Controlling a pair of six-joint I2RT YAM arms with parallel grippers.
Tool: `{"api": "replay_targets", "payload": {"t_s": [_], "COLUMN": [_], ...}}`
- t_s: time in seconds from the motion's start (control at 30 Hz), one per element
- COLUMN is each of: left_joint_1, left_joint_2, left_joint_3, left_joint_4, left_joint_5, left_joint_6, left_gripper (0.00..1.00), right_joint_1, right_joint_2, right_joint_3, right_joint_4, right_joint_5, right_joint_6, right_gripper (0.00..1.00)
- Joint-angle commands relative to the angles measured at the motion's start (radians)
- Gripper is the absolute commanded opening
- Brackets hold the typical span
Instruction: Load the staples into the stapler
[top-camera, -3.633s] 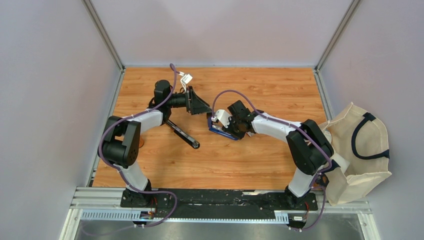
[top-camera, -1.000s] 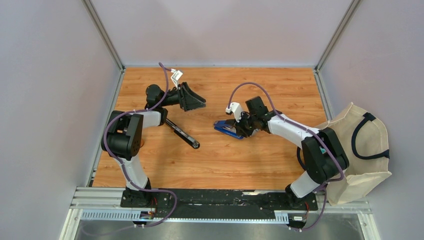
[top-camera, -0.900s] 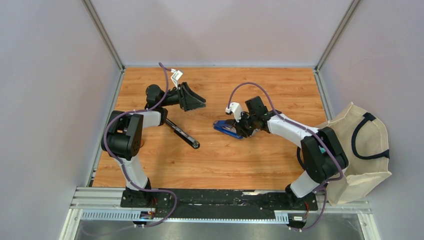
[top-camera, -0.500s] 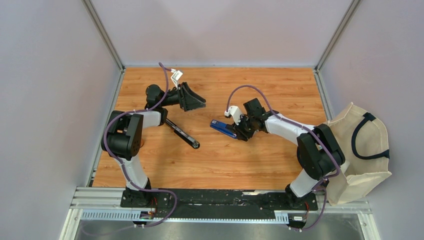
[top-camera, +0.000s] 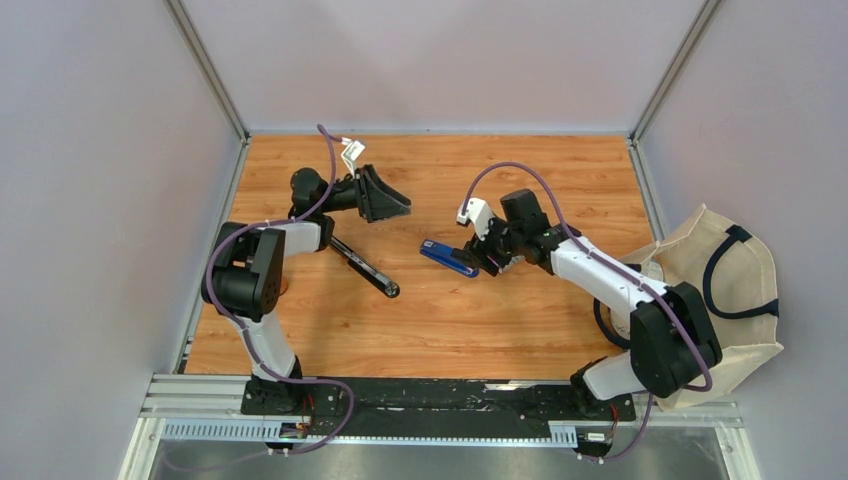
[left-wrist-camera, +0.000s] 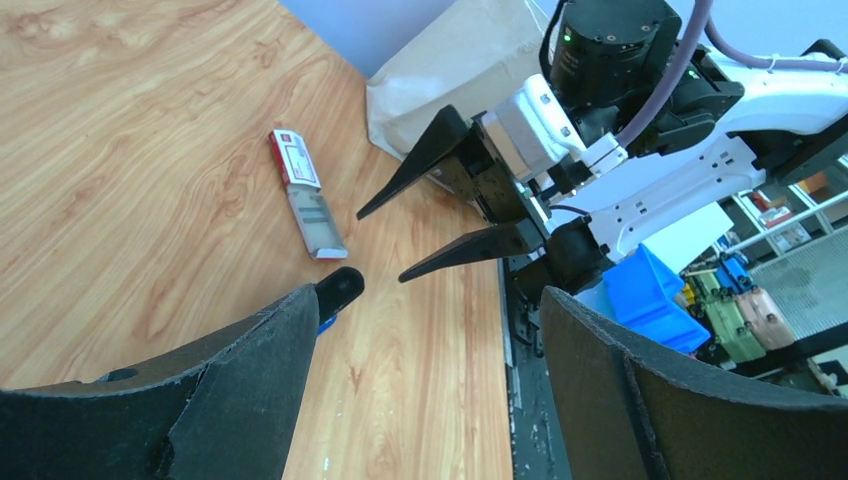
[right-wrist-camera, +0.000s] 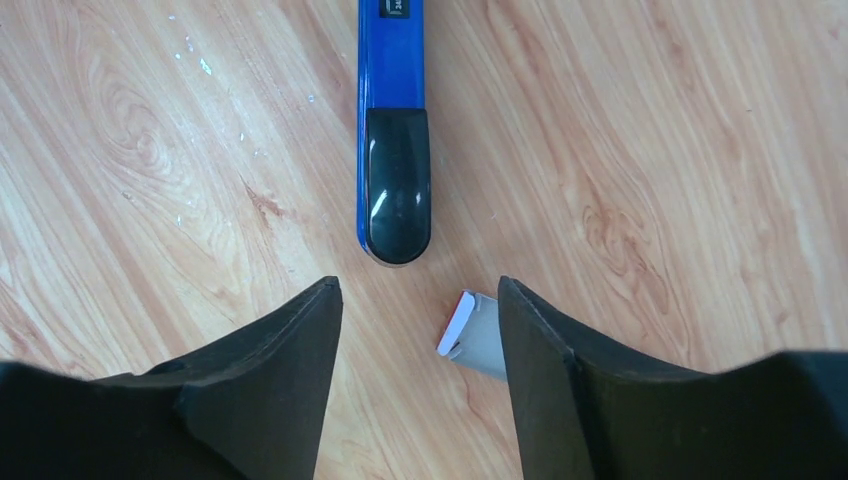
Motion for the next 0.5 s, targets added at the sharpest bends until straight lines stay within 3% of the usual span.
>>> {"api": "replay_targets", "payload": {"t_s": [0.0, 0.07, 0.13, 0.17, 0.2, 0.33, 0.47], "left_joint_1": [0.043, 0.063, 0.054, 0.028, 0.019, 0.06, 0.065], "left_joint_2": [-0.124, -0.218, -0.33, -0.352, -0.367, -0.358, -0.358], "left_joint_3": [0.048, 0.074, 0.185, 0.243, 0.267, 0.299, 0.308], "left_joint_4": [-0.14, -0.489, -1.154, -1.37, -1.452, -1.511, -1.626], "left_joint_5": [0.011, -0.052, -0.307, -0.425, -0.489, -0.448, -0.537], "left_joint_6": [0.152, 0.434, 0.941, 1.115, 1.178, 1.185, 1.247], "left_gripper": [0.89, 0.89, 0.89, 0.89, 0.9, 0.9, 0.91], "right_joint_1": [0.001, 0.001, 0.002, 0.002, 0.002, 0.009, 0.056], "right_joint_2": [-0.046, -0.054, -0.055, -0.058, -0.058, -0.069, -0.099], "right_joint_3": [-0.022, -0.029, -0.029, -0.029, -0.029, -0.027, -0.03], "right_joint_4": [0.059, 0.065, 0.071, 0.071, 0.071, 0.068, 0.087], "right_joint_5": [0.017, 0.014, 0.011, 0.006, -0.001, -0.041, -0.035], "right_joint_6": [-0.019, -0.018, -0.01, -0.008, -0.002, 0.015, 0.037], "right_gripper": [0.64, 0.64, 0.65, 0.65, 0.65, 0.68, 0.67]}}
